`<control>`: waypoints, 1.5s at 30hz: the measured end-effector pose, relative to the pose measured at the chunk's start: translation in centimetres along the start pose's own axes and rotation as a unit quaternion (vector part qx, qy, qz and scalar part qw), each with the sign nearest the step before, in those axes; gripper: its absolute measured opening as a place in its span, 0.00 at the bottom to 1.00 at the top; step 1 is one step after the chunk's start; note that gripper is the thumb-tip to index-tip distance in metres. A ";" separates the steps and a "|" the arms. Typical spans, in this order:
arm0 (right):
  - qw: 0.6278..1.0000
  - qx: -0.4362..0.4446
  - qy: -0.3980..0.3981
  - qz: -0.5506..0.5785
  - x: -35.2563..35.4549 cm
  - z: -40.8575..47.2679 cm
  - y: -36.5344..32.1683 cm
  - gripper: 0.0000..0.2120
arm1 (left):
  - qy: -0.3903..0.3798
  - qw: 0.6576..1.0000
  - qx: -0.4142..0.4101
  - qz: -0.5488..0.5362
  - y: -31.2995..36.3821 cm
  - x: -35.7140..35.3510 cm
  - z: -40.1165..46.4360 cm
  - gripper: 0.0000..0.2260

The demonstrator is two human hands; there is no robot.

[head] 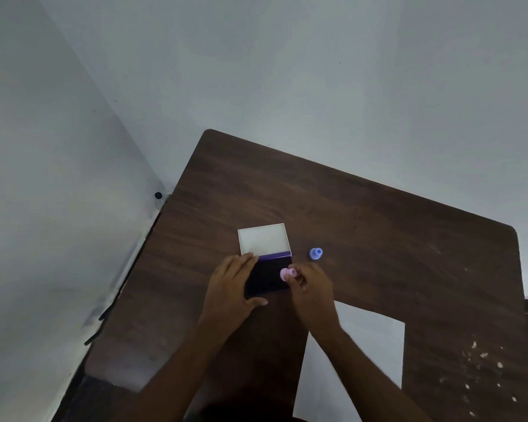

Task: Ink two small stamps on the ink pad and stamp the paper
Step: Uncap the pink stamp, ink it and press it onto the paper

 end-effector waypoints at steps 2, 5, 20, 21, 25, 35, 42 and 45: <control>0.999 0.014 -0.005 -0.039 -1.0 0.3 0.0 0.09 | -0.022 0.999 -0.014 0.033 0.6 -0.3 0.6 0.44; 0.994 0.068 0.011 -0.088 -1.8 -0.1 -0.7 0.11 | -0.046 0.998 -0.003 0.052 0.6 -0.5 1.5 0.44; 0.971 0.095 -0.022 -0.218 -3.8 0.1 -0.7 0.16 | -0.008 0.998 0.004 0.060 0.3 0.0 2.3 0.38; 0.973 0.083 -0.023 -0.214 -3.8 0.3 -0.5 0.16 | -0.008 0.998 0.005 0.060 0.3 0.1 2.2 0.37; 0.978 0.071 -0.021 -0.195 -3.4 0.2 -0.5 0.17 | -0.016 0.998 0.005 0.058 0.5 0.2 2.3 0.37; 0.993 0.023 0.106 -0.045 3.0 -3.1 4.9 0.12 | -0.059 0.995 0.030 0.069 1.1 -0.6 1.9 0.44; 0.995 0.051 0.078 -0.024 2.4 -3.0 3.1 0.13 | -0.047 0.996 0.042 0.055 1.5 0.1 0.8 0.42; 0.999 0.022 0.043 0.000 1.8 -2.0 2.9 0.14 | -0.049 0.998 0.029 0.017 2.4 -0.3 1.1 0.36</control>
Point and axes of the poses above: each hand's wrist, its own z-axis towards the middle knuckle, its own x-axis out of the back of the hand, y = z × x, the point moved 9 cm from there along z, towards the middle knuckle, and after that the axes turned 15 degrees about -x, right-handed, at the moved point
